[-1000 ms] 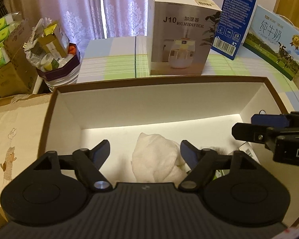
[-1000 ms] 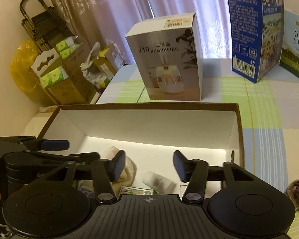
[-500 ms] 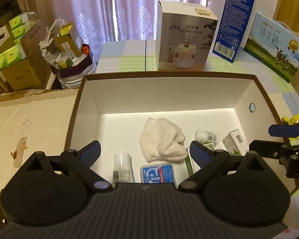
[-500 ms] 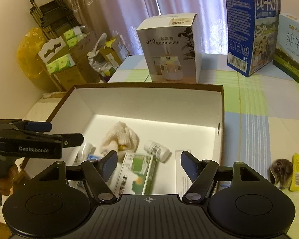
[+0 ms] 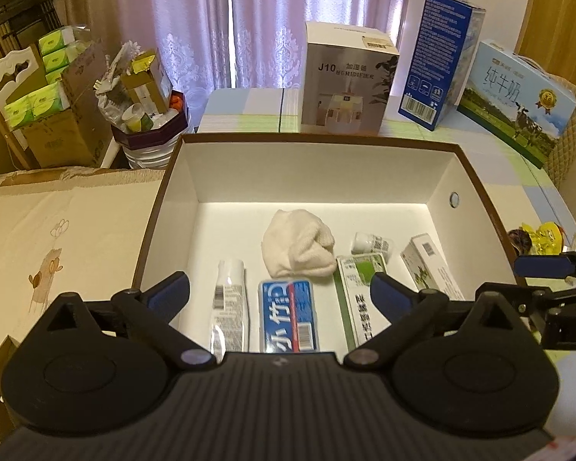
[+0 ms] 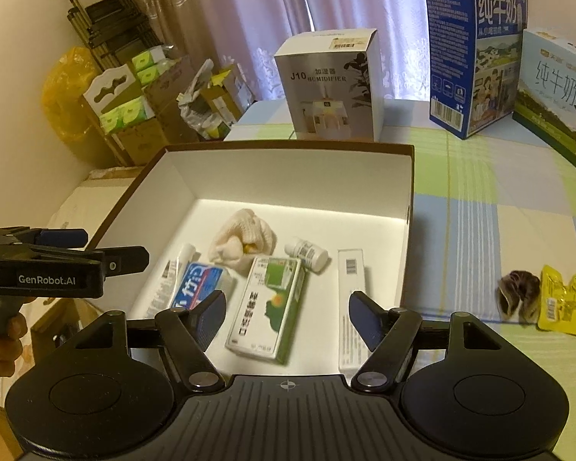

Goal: Organize objects
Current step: 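Withdraw both tools from the box toward the remaining items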

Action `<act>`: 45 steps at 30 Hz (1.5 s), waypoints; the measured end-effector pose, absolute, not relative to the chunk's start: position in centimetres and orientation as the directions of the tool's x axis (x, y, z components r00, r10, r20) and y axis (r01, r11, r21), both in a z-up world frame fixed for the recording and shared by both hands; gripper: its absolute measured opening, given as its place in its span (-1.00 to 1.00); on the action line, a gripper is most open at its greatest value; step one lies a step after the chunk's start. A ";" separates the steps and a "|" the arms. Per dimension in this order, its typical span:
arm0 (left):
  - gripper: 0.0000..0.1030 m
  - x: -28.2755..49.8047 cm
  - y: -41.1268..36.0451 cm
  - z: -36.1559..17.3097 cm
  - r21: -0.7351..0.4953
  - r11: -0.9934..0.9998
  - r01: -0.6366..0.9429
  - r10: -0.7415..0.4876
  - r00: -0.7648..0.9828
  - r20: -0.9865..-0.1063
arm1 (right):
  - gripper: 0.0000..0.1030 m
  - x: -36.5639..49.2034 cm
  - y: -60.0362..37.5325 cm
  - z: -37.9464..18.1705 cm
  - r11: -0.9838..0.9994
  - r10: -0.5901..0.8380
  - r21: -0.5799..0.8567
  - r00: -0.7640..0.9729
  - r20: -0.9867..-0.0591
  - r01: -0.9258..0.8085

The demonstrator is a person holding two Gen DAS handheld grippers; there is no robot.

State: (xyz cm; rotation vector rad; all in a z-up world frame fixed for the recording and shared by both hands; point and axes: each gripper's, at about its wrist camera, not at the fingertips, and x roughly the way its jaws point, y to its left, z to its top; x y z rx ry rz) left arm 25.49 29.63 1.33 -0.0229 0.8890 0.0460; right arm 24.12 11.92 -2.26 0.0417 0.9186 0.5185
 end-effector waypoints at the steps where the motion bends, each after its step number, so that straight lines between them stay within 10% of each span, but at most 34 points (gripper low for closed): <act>1: 0.93 25.2 29.5 1.3 -0.002 0.999 -0.051 0.030 0.627 -0.778 | 0.33 23.8 11.9 -2.2 0.877 0.445 0.250 0.495 -0.746 -0.411; 45: 0.93 16.5 16.0 0.5 0.000 1.000 0.006 -0.004 0.563 -0.826 | 0.33 15.1 -0.1 -1.7 0.886 0.436 0.273 0.471 -0.767 -0.376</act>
